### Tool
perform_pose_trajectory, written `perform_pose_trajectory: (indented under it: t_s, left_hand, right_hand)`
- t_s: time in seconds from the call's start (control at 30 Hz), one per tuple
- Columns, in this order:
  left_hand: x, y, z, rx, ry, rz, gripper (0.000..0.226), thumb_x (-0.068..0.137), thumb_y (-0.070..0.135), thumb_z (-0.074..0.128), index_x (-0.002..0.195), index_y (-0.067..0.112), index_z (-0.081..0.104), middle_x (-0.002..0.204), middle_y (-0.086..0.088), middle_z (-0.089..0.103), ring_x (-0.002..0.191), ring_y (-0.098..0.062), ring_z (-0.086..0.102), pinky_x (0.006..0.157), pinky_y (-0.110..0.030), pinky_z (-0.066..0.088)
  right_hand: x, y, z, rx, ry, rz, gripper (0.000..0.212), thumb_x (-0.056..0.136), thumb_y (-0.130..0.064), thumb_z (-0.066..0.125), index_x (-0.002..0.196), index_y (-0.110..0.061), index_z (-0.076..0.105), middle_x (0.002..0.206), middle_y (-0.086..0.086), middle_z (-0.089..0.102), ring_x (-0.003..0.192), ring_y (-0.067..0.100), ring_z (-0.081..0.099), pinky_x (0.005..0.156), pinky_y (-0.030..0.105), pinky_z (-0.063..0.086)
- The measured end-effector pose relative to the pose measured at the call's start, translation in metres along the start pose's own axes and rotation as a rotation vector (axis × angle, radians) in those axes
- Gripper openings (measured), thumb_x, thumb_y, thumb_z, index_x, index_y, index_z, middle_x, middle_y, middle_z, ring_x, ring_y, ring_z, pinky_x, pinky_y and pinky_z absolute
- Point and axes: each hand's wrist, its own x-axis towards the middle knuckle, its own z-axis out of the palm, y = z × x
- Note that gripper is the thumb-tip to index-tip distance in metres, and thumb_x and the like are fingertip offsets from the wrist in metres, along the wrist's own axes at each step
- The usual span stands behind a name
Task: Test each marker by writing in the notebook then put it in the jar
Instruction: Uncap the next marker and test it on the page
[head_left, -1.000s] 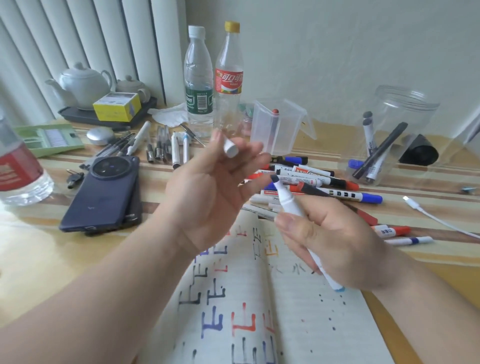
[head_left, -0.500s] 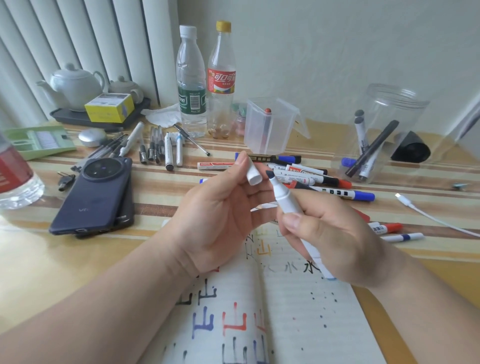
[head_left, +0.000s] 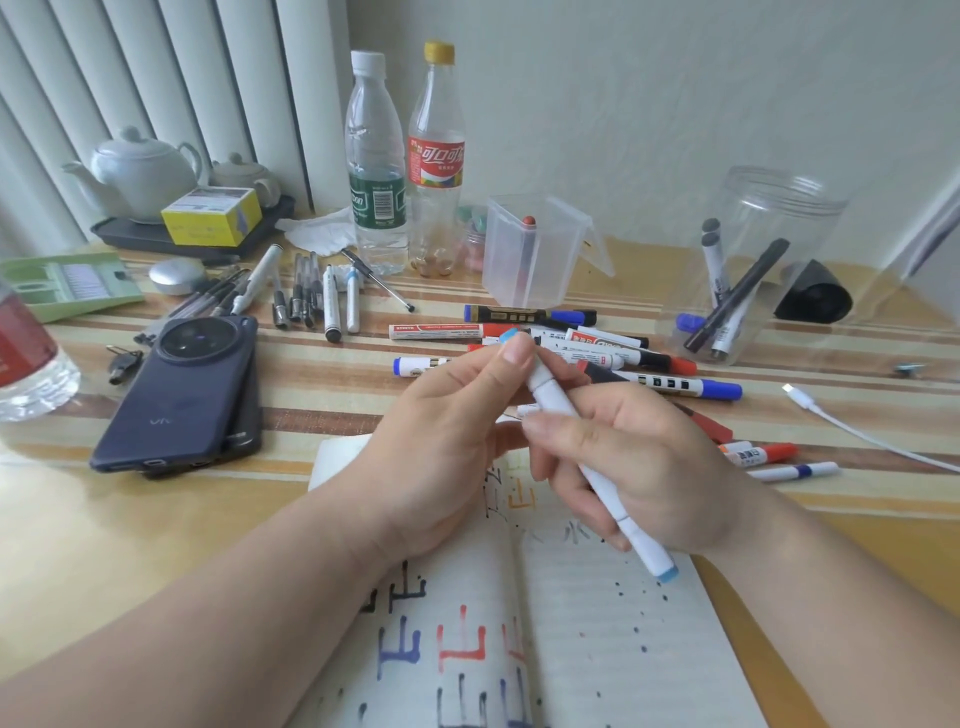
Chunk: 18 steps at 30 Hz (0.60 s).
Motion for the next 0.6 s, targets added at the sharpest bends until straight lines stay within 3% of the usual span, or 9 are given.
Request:
perform_pose_trajectory:
  t_s: [0.07,0.1,0.13,0.2,0.27,0.37,0.47,0.53,0.6]
  left_hand:
    - [-0.001,0.000,0.005,0.014,0.000,0.003,0.035,0.099,0.035,0.050,0.085,0.016,0.075,0.093,-0.012,0.070,0.085,-0.022,0.066,0.073,-0.033,0.051]
    - [-0.001,0.001,0.008,0.010,0.004,0.007,0.036,0.097,0.035,0.050,0.080,0.017,0.076,0.096,-0.012,0.071,0.083,-0.020,0.067,0.068,-0.027,0.052]
    - [-0.001,0.002,0.010,-0.002,0.010,0.013,0.037,0.095,0.034,0.049,0.077,0.016,0.076,0.098,-0.013,0.072,0.081,-0.018,0.068,0.063,-0.021,0.052]
    - [0.001,0.003,0.014,-0.033,0.022,0.011,0.037,0.093,0.033,0.048,0.078,0.010,0.073,0.104,-0.016,0.073,0.080,-0.018,0.069,0.060,-0.018,0.052]
    - [0.002,0.005,0.014,-0.052,0.008,-0.007,0.038,0.093,0.034,0.048,0.079,0.010,0.074,0.110,-0.019,0.072,0.085,-0.020,0.069,0.068,-0.024,0.055]
    - [0.002,0.005,0.014,-0.025,0.007,-0.023,0.041,0.095,0.038,0.047,0.090,0.012,0.078,0.115,-0.027,0.069,0.098,-0.032,0.068,0.092,-0.042,0.053]
    - [0.002,-0.002,0.010,0.053,0.079,-0.016,0.050,0.099,0.046,0.047,0.113,0.004,0.071,0.116,-0.032,0.065,0.107,-0.046,0.064,0.095,-0.048,0.052]
    - [-0.001,-0.006,0.005,0.091,0.111,-0.044,0.059,0.096,0.056,0.049,0.125,0.007,0.064,0.120,-0.020,0.068,0.115,-0.035,0.065,0.096,-0.052,0.053]
    - [-0.004,-0.007,0.001,0.227,0.104,-0.055,0.058,0.087,0.063,0.056,0.120,0.017,0.067,0.115,-0.006,0.071,0.108,-0.023,0.068,0.091,-0.050,0.056]
  right_hand:
    - [0.001,0.000,0.006,-0.014,-0.014,-0.009,0.048,0.091,-0.031,0.062,0.062,0.006,0.055,0.038,0.012,0.042,0.030,0.019,0.037,0.039,0.023,0.034]
    - [0.002,-0.001,0.008,0.002,-0.015,-0.015,0.046,0.091,-0.030,0.062,0.053,-0.005,0.057,0.036,0.010,0.042,0.029,0.020,0.036,0.038,0.023,0.033]
    - [0.003,-0.001,0.011,0.030,-0.014,-0.018,0.048,0.092,-0.029,0.061,0.046,-0.016,0.056,0.034,0.007,0.041,0.028,0.020,0.035,0.038,0.023,0.031]
    - [0.005,-0.002,0.014,0.114,-0.021,-0.012,0.050,0.091,-0.025,0.058,0.042,-0.022,0.054,0.032,0.006,0.039,0.026,0.019,0.032,0.036,0.021,0.028]
    - [0.006,-0.003,0.015,0.195,-0.029,-0.009,0.044,0.090,-0.022,0.057,0.046,-0.018,0.053,0.032,0.006,0.038,0.025,0.017,0.031,0.035,0.019,0.027]
    - [0.007,-0.003,0.015,0.201,-0.028,-0.005,0.043,0.089,-0.021,0.057,0.047,-0.015,0.052,0.033,0.007,0.038,0.026,0.018,0.030,0.035,0.020,0.027]
    - [0.015,-0.003,0.007,0.281,0.098,-0.037,0.044,0.085,-0.028,0.057,0.049,-0.006,0.047,0.040,0.012,0.041,0.036,0.022,0.035,0.040,0.025,0.029]
    - [0.020,-0.002,-0.004,0.335,0.237,-0.071,0.055,0.088,-0.043,0.055,0.051,-0.004,0.045,0.047,0.013,0.038,0.044,0.023,0.030,0.045,0.029,0.023]
    - [0.020,0.000,-0.013,0.352,0.390,-0.068,0.060,0.094,-0.057,0.051,0.059,-0.009,0.049,0.050,0.008,0.028,0.043,0.017,0.021,0.045,0.025,0.017]
